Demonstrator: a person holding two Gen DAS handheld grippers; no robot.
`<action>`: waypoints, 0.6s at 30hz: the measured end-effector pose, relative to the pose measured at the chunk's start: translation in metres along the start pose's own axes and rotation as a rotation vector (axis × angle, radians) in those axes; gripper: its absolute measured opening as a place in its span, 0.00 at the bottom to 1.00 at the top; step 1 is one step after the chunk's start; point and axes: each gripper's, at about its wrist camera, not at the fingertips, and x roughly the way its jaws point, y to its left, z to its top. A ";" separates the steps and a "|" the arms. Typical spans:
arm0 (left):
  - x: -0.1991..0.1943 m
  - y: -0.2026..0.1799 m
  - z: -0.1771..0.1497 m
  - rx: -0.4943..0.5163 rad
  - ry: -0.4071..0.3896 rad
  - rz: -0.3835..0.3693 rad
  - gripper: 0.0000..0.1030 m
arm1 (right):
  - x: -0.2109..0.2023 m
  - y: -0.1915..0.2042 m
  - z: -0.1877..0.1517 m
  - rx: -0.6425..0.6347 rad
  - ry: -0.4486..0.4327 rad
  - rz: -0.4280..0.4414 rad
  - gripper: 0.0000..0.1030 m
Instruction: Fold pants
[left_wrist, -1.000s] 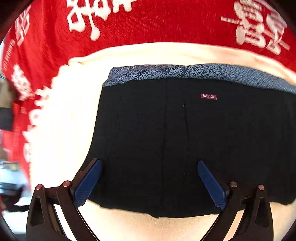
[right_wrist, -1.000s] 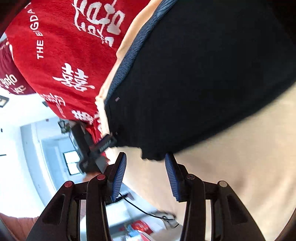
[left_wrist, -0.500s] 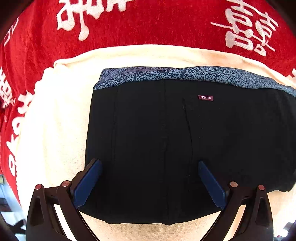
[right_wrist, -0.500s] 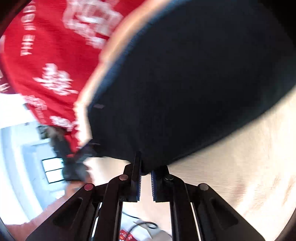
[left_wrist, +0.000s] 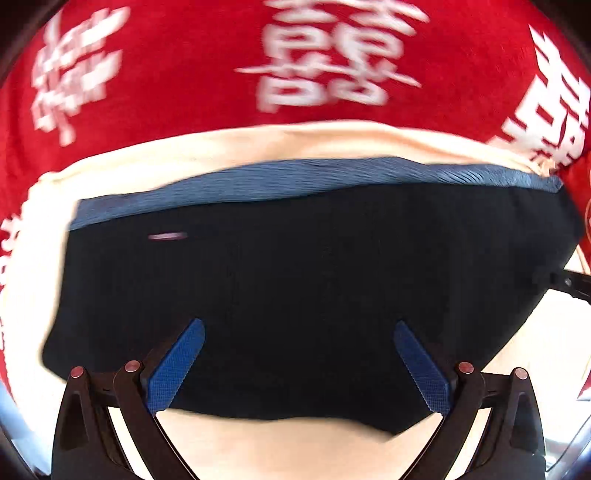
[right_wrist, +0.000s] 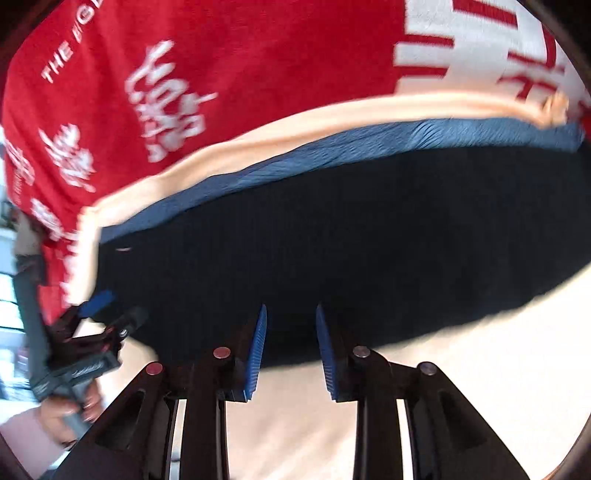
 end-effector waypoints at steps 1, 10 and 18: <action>0.010 -0.012 -0.003 0.023 0.017 0.018 1.00 | 0.005 -0.011 -0.006 0.013 0.016 0.022 0.29; -0.001 -0.021 0.017 0.021 -0.001 0.047 1.00 | -0.015 -0.025 0.022 0.048 -0.066 0.136 0.29; 0.057 -0.039 0.090 -0.086 -0.027 0.111 1.00 | 0.030 -0.019 0.090 -0.025 -0.068 0.104 0.29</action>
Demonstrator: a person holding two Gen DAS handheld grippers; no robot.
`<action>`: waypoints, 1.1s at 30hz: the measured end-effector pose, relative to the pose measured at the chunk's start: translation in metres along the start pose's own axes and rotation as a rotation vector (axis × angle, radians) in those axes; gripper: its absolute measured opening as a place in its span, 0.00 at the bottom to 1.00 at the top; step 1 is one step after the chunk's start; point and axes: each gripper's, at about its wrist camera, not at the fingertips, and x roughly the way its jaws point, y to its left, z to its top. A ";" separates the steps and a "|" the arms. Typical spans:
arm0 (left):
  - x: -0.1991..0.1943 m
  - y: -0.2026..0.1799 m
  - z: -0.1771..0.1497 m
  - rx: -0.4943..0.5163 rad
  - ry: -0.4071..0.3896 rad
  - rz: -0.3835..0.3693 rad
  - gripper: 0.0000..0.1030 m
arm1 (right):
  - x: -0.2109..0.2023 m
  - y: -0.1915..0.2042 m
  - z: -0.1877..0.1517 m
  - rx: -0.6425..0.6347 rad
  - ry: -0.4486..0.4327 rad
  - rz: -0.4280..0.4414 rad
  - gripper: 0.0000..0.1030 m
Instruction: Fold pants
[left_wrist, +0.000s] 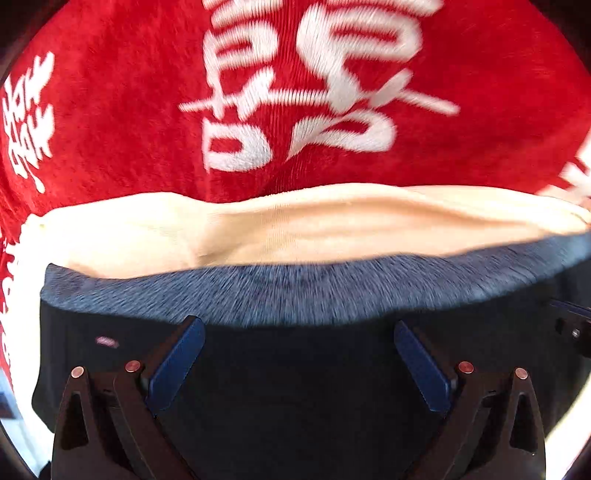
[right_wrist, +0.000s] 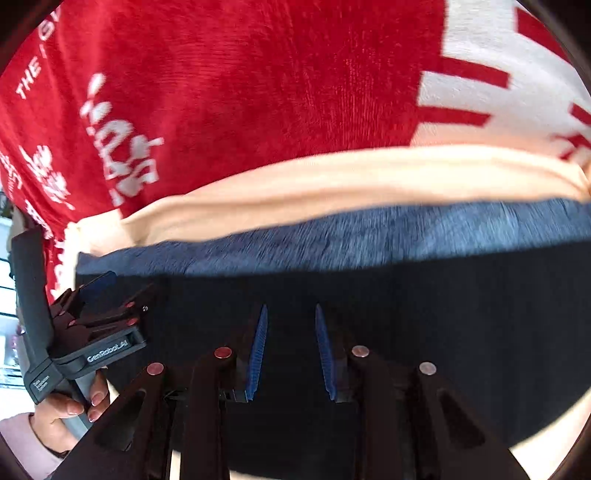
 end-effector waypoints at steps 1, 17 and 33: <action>0.004 0.002 0.007 -0.030 -0.015 -0.006 1.00 | -0.002 -0.005 0.003 0.007 -0.020 0.002 0.26; 0.010 -0.017 0.025 0.007 -0.004 0.063 1.00 | -0.051 -0.094 -0.001 0.075 -0.110 -0.371 0.39; -0.047 0.031 -0.028 0.011 0.038 0.057 1.00 | -0.117 -0.116 -0.119 0.398 -0.100 -0.175 0.55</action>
